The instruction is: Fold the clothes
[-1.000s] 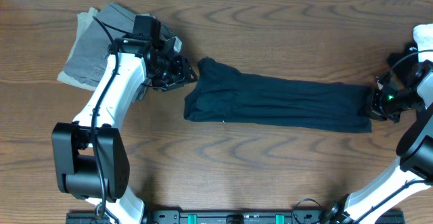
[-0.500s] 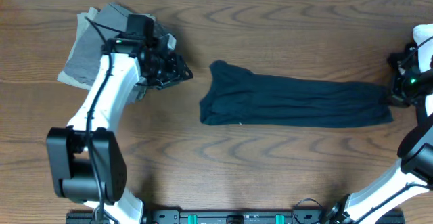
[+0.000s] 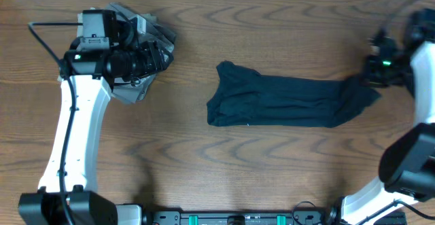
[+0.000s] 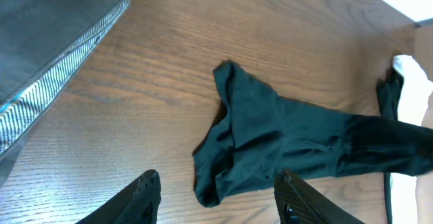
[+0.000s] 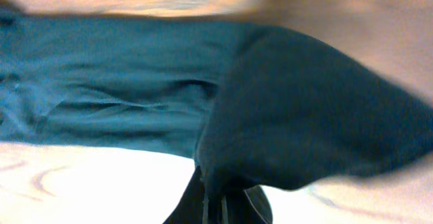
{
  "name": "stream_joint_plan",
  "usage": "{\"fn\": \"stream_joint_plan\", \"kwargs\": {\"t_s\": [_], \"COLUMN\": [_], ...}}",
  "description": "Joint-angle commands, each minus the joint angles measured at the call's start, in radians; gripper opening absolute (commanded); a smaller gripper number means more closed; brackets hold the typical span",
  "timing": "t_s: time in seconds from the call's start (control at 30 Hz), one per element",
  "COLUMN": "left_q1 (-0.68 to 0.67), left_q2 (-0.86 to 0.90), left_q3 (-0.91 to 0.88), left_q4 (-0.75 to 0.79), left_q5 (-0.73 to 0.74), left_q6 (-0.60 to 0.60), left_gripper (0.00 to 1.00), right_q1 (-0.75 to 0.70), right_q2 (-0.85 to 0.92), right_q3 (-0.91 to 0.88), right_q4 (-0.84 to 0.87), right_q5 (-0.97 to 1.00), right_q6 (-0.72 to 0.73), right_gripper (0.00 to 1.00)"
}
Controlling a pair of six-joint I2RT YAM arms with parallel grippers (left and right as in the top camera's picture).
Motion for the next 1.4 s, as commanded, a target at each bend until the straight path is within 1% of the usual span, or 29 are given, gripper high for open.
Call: {"fn": "stream_joint_plan", "kwargs": {"t_s": [0.0,0.2,0.4,0.43,0.47,0.5,0.53,0.57,0.6,0.67,0.73,0.8,0.97,1.13,1.2,1.23,1.3,1.37], "left_q1": [0.004,0.004,0.004,0.004,0.004,0.004,0.004,0.004,0.004,0.004,0.004,0.004,0.004,0.004,0.003,0.000,-0.013,-0.041], "left_q2": [-0.025,-0.025,-0.025,-0.025,-0.025,-0.025,-0.025,-0.025,-0.025,-0.025,-0.025,-0.025,-0.025,-0.022,-0.014,-0.006,0.013,0.052], "left_q3": [0.018,0.017,0.017,0.017,0.017,0.017,0.017,0.017,0.017,0.017,0.017,0.017,0.017,0.009,-0.008,-0.023,-0.055,-0.084], "left_q4": [0.005,0.005,0.005,0.005,0.005,0.005,0.005,0.005,0.005,0.004,0.004,0.004,-0.008,-0.053,-0.068,-0.071,-0.057,-0.035], "left_q5": [-0.006,-0.005,-0.005,-0.005,-0.005,-0.005,-0.005,-0.006,-0.006,-0.005,-0.005,-0.005,-0.008,-0.050,-0.048,-0.030,0.020,0.092], "left_q6": [0.014,0.014,0.014,0.014,0.014,0.014,0.014,0.014,0.014,0.014,0.014,0.014,0.038,0.069,0.074,0.074,0.087,0.132], "left_gripper": [0.57,0.57,0.57,0.57,0.57,0.57,0.57,0.57,0.57,0.57,0.57,0.58,0.58,0.58,0.61,0.63,0.65,0.66], "right_q1": [0.126,0.344,0.496,0.512,0.522,0.533,0.541,0.545,0.546,0.538,0.521,0.499,0.438,0.396,0.377,0.367,0.341,0.306], "right_q2": [-0.002,0.005,0.005,0.005,0.005,0.005,0.005,0.005,0.004,0.004,0.001,-0.004,-0.006,-0.006,-0.006,-0.006,-0.007,-0.008], "right_q3": [-0.043,-0.191,-0.301,-0.314,-0.322,-0.327,-0.328,-0.327,-0.325,-0.309,-0.287,-0.266,-0.246,-0.246,-0.246,-0.246,-0.243,-0.237], "right_q4": [0.016,0.128,0.260,0.281,0.295,0.308,0.314,0.319,0.327,0.328,0.323,0.321,0.286,0.249,0.253,0.258,0.269,0.283], "right_q5": [0.021,0.016,0.016,0.016,0.010,-0.009,-0.027,-0.037,-0.044,-0.075,-0.162,-0.232,-0.156,-0.119,-0.119,-0.124,-0.150,-0.215], "right_q6": [0.012,0.071,0.151,0.166,0.177,0.180,0.180,0.180,0.180,0.181,0.180,0.180,0.180,0.165,0.165,0.166,0.165,0.165], "right_gripper": [0.01,0.01,0.01,0.03,0.08,0.20,0.42,0.53,0.56,0.57,0.56,0.53,0.51,0.52,0.52,0.52,0.52,0.52]}}
